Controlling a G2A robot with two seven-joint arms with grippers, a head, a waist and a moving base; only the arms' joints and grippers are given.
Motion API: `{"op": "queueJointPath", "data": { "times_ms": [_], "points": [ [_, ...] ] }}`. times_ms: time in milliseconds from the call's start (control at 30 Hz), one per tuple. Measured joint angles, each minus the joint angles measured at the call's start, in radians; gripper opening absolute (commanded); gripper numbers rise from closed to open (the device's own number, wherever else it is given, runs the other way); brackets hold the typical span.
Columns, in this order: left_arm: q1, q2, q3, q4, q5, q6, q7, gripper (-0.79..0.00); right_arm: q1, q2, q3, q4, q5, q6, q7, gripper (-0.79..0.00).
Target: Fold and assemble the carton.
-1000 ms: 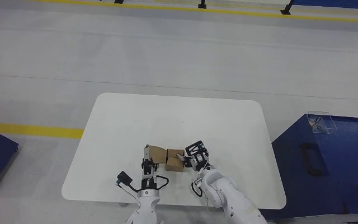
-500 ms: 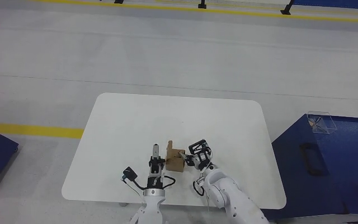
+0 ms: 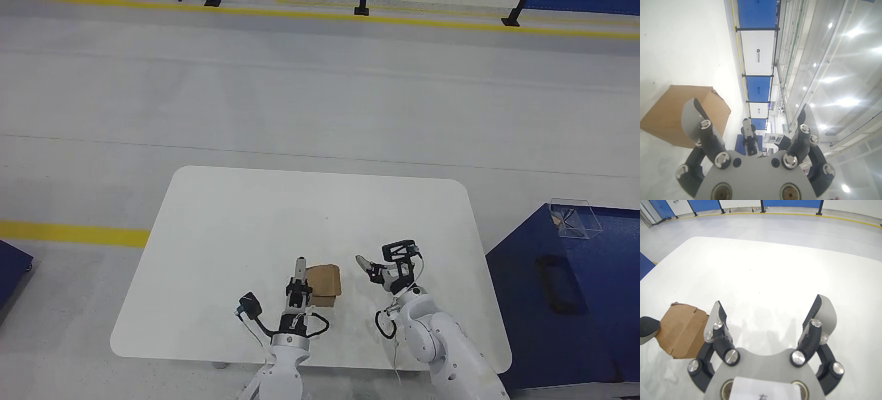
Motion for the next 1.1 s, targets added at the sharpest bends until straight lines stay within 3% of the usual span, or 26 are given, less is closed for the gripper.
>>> {"op": "queueJointPath", "data": {
  "times_ms": [233, 333, 467, 567, 700, 967, 1100],
  "points": [
    [0.057, 0.005, -0.006, -0.084, 0.015, 0.008, -0.040, 0.000, 0.015, -0.005, -0.013, 0.034, 0.016, -0.022, 0.006, 0.000],
    [0.098, 0.012, -0.017, -0.145, 0.021, 0.050, -0.089, 0.000, 0.024, -0.007, -0.011, 0.046, 0.031, -0.029, 0.012, 0.000],
    [0.156, 0.031, -0.065, -0.235, 0.054, 0.107, -0.177, 0.000, 0.028, -0.016, 0.001, 0.050, 0.188, -0.035, 0.018, 0.000],
    [0.179, 0.042, -0.094, -0.270, 0.115, 0.145, -0.214, 0.000, 0.028, -0.016, 0.001, 0.050, 0.178, -0.035, 0.017, 0.000],
    [0.189, 0.050, -0.113, -0.273, 0.167, 0.216, -0.267, 0.000, 0.028, -0.016, 0.001, 0.050, 0.169, -0.035, 0.017, 0.000],
    [0.187, 0.050, -0.113, -0.270, 0.164, 0.205, -0.268, 0.000, 0.021, -0.016, -0.006, 0.050, 0.151, -0.034, 0.021, 0.000],
    [0.163, 0.060, -0.172, -0.273, 0.126, 0.242, -0.351, 0.000, 0.037, -0.019, -0.045, 0.076, 0.053, 0.009, 0.048, 0.000]
  ]
}}
